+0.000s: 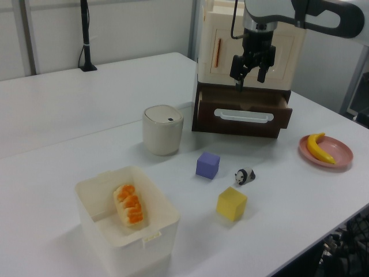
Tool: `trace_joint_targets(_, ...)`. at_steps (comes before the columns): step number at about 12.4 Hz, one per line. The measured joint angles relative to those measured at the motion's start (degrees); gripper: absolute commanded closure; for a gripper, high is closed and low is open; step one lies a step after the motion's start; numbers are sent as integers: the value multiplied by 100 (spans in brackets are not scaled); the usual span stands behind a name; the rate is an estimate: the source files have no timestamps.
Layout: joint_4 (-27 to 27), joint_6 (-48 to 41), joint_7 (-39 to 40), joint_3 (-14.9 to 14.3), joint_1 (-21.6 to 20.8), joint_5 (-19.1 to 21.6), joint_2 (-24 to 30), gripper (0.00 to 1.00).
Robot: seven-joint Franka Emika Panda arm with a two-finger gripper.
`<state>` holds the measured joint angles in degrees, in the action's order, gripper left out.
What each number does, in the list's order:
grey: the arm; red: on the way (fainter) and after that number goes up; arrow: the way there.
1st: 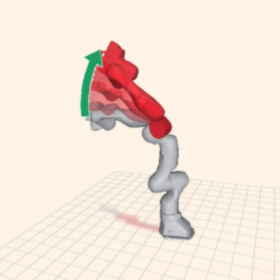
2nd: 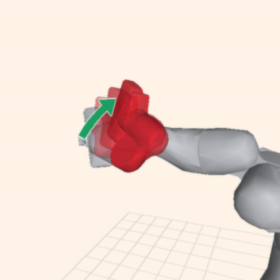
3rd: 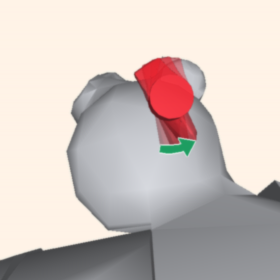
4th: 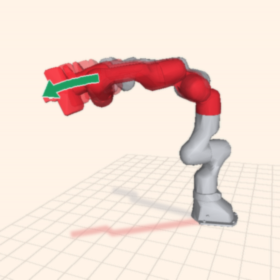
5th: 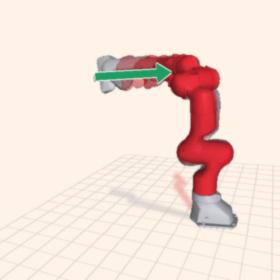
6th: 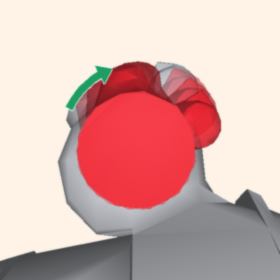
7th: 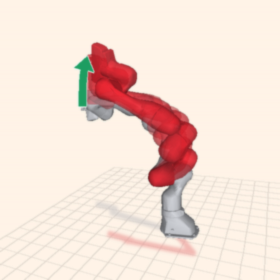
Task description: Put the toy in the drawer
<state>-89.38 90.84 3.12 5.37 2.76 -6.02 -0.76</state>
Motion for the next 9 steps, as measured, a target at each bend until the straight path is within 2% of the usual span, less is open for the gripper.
trace_joint_targets(9, -29, 0, 0, -4, 50, -86, -1, 0)
